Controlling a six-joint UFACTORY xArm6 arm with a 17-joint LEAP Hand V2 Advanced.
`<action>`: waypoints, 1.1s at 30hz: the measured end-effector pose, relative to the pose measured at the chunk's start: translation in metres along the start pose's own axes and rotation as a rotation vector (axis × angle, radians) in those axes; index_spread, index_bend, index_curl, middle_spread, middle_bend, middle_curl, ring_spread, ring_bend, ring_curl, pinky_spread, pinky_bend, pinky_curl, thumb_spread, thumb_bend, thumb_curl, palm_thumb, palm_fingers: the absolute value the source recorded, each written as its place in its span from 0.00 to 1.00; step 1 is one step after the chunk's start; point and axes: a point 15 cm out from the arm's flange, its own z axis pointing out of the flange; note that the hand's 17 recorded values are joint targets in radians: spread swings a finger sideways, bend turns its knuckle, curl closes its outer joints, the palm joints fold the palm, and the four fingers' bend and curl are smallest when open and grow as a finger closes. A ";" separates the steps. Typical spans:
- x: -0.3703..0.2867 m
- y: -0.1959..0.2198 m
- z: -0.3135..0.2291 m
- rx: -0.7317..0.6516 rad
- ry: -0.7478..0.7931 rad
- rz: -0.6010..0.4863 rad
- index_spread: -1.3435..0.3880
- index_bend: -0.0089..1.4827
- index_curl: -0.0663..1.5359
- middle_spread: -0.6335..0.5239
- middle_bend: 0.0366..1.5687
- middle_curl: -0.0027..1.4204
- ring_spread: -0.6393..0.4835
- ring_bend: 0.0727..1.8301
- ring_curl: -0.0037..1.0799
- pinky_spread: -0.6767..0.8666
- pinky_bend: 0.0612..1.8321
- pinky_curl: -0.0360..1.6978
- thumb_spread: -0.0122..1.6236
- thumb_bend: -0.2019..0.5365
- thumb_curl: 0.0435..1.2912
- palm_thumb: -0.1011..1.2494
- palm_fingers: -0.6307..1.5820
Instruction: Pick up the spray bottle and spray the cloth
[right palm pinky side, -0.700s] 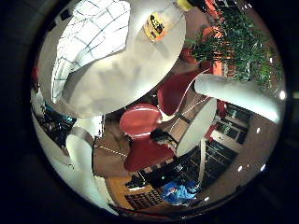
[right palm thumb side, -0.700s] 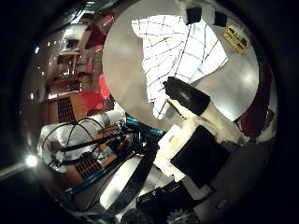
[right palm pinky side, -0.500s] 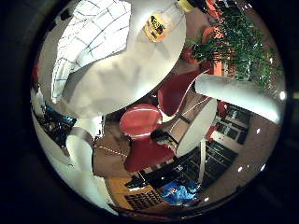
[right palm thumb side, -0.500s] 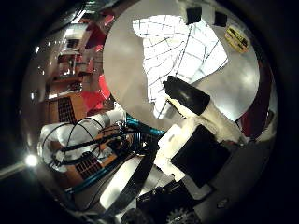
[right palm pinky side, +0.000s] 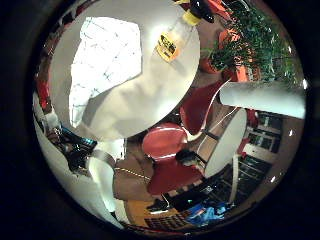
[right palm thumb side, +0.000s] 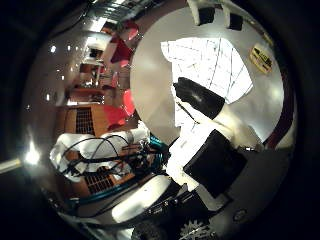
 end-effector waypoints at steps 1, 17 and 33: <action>-0.002 -0.005 -0.003 0.041 -0.039 0.011 0.55 0.12 0.28 0.40 0.25 0.33 0.45 0.34 0.26 0.68 0.18 0.14 0.76 0.25 0.20 0.59 0.57; 0.057 -0.012 -0.057 0.424 -0.174 0.195 0.55 0.13 0.30 0.39 0.29 0.36 0.42 0.39 0.28 0.65 0.29 0.10 0.72 0.24 0.22 0.54 0.54; 0.162 0.024 -0.055 0.669 -0.353 0.404 0.57 0.14 0.31 0.41 0.32 0.38 0.47 0.40 0.29 0.67 0.33 0.06 0.71 0.24 0.22 0.50 0.51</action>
